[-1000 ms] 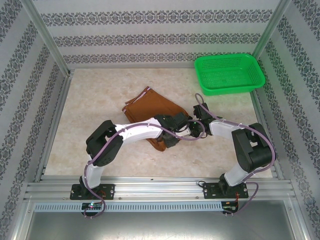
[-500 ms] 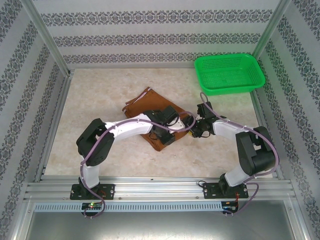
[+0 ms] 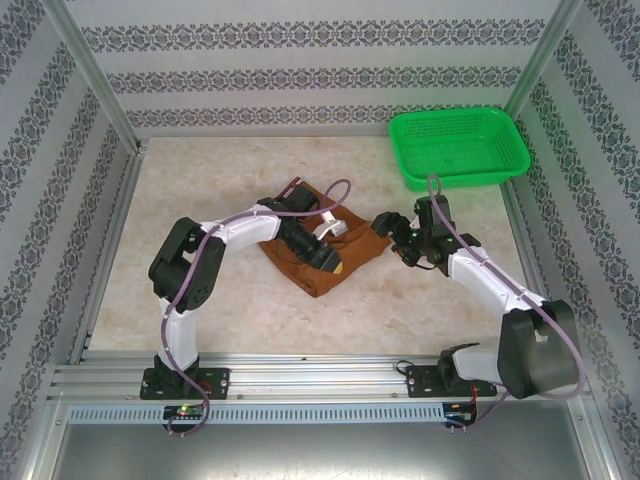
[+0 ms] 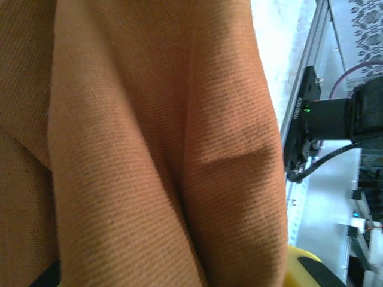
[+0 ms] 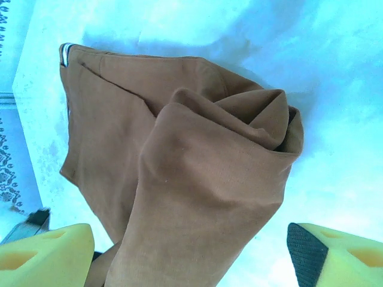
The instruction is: Roll up the long pants
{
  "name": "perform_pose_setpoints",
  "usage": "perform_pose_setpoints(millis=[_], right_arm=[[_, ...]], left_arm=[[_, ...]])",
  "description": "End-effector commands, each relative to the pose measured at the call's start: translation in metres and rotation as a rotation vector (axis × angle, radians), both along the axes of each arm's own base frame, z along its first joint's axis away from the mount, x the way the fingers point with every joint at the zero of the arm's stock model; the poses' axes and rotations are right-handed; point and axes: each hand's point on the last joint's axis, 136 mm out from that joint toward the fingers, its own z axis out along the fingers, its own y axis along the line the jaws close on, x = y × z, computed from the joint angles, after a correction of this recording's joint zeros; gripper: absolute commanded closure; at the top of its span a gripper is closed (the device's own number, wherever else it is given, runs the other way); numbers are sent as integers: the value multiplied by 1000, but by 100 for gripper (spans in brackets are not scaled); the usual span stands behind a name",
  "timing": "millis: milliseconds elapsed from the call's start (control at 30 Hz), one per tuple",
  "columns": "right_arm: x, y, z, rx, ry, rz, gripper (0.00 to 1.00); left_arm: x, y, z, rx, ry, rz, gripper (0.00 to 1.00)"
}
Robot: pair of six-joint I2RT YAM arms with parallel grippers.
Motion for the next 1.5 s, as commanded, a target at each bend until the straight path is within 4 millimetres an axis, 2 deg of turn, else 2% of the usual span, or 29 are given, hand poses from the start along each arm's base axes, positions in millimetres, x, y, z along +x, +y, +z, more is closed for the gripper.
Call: perform_pose_setpoints(millis=[0,333,433,600,700,933,1067,1100,1200,1300,1467], right_arm=[[-7,7,-6,-5,34,46,14],[-3,46,-23,28,65,121,13],[-6,53,-29,24,78,140,12],[-8,65,-45,46,115,158,12],[-12,72,-52,55,141,181,12],[-27,59,-41,15,131,174,9],[-35,52,-29,11,112,159,9],[-37,48,-25,1,104,151,3],[-42,40,-15,-17,85,150,2],[-43,41,-21,-8,97,154,2],[-36,48,-42,26,125,148,2]], left_arm=[[-11,-8,13,-117,128,-21,100],[-5,3,4,-148,242,13,100],[-2,4,5,-169,262,22,100],[5,3,20,-226,254,28,100],[8,5,18,-210,258,28,100],[8,6,5,-194,280,38,100],[9,6,9,-194,274,39,100],[9,7,11,-194,272,37,100],[11,10,16,-202,271,42,100],[13,10,28,-231,264,42,100],[9,11,53,-255,237,25,100]])
